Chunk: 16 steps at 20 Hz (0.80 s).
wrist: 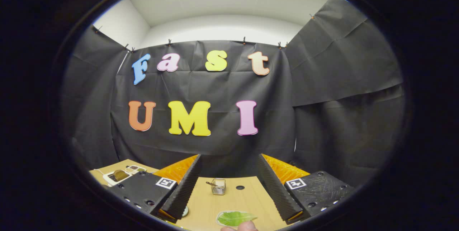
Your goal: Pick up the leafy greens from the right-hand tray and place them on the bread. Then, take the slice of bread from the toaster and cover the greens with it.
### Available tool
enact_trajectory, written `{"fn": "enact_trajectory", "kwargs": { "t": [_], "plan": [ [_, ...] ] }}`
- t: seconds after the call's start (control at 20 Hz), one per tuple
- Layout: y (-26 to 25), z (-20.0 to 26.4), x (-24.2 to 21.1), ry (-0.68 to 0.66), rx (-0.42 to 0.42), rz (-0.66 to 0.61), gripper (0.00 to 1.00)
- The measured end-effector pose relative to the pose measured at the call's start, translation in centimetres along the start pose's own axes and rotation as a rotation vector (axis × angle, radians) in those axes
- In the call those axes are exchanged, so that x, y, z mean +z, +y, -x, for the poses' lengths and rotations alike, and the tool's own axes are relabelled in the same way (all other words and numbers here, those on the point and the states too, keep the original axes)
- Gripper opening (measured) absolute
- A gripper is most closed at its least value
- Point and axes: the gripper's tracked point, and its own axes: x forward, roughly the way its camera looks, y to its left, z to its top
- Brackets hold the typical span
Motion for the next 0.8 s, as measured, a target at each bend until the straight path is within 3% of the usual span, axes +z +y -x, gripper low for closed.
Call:
{"fn": "enact_trajectory", "kwargs": {
  "t": [0.4,0.8],
  "plan": [
    [-4.1,-0.6,-5.7,0.105,-0.015,0.019,0.95],
    [-8.5,-2.6,-20.1,0.351,-0.003,-0.023,0.96]
  ]
}}
